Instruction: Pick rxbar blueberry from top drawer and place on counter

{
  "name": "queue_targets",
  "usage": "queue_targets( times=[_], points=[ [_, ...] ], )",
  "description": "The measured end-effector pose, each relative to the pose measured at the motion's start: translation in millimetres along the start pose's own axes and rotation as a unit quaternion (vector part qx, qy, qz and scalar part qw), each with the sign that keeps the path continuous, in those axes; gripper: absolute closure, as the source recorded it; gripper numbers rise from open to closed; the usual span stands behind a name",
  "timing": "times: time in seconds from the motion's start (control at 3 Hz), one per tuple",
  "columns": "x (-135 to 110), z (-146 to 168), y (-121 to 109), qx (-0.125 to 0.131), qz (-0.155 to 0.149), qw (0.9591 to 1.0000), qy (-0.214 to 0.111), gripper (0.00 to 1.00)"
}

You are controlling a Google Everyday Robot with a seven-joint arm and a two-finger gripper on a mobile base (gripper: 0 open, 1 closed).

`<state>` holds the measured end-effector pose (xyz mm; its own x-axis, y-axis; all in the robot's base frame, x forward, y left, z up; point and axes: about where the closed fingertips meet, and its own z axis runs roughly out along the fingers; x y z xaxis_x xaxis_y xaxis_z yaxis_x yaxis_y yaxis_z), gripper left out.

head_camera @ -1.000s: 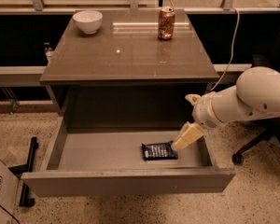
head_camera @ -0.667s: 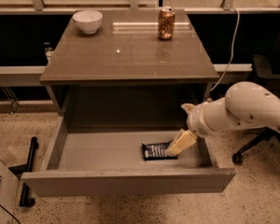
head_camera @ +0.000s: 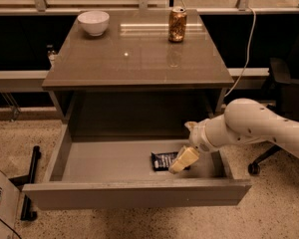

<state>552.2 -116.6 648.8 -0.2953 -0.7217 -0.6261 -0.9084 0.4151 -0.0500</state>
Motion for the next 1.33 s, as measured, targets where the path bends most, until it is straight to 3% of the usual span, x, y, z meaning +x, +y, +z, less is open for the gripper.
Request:
queue_targets(
  times=[0.67, 1.0, 1.33],
  points=[
    [14.5, 34.9, 9.1, -0.026, 0.027, 0.9992, 0.012, 0.00],
    [23.2, 40.6, 8.8, -0.028, 0.044, 0.9984, 0.022, 0.18],
    [30.6, 38.9, 10.2, -0.026, 0.059, 0.9974, 0.031, 0.49]
  ],
)
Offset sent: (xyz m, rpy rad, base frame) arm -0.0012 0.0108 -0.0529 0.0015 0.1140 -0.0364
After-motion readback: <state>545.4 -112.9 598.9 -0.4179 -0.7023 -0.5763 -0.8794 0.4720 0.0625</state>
